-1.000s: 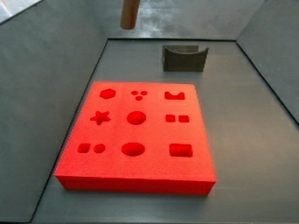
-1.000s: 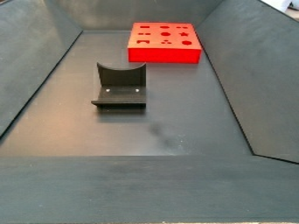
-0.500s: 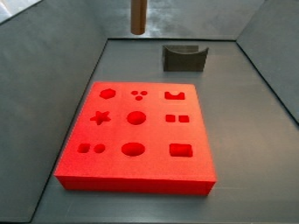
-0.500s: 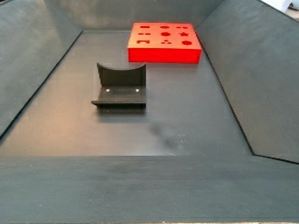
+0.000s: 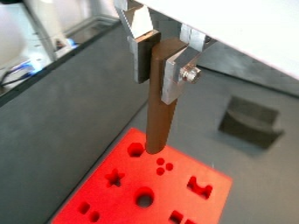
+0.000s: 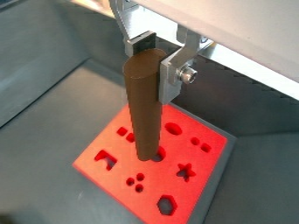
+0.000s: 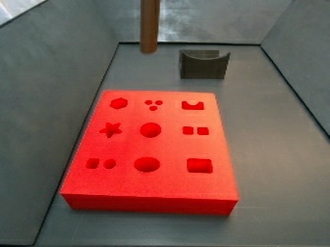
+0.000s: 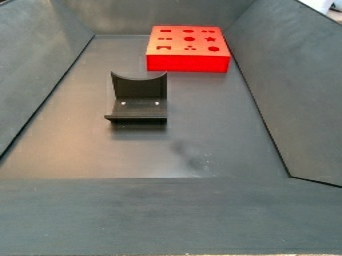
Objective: Pick up the oval object. Move up. Place the oval object on the fixture. Regrasp the oval object. Move to above the board. Insert the oval object.
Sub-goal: Insert the oval object.
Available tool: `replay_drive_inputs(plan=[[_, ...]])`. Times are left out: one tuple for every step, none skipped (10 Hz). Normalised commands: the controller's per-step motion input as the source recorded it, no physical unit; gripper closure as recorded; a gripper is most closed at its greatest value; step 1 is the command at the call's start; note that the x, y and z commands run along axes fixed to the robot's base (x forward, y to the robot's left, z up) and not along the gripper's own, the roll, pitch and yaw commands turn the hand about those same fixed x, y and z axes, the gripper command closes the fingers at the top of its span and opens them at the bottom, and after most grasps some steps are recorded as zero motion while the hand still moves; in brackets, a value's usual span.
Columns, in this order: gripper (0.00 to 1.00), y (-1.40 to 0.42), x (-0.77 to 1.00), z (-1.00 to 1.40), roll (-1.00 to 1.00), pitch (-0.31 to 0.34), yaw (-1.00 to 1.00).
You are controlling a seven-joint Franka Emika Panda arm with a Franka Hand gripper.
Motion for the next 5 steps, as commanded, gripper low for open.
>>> replay_drive_inputs(plan=[[1.0,-0.35,0.0,-0.37,0.0,-0.063,-0.83],[1.0,-0.42,0.0,-0.44,0.0,-0.089,-0.78],[1.0,-0.46,-0.02,-0.49,0.0,-0.117,-0.74],[1.0,-0.6,-0.02,-0.5,0.0,-0.091,-0.61],[1.0,-0.7,-0.01,-0.49,0.0,-0.054,-0.51]])
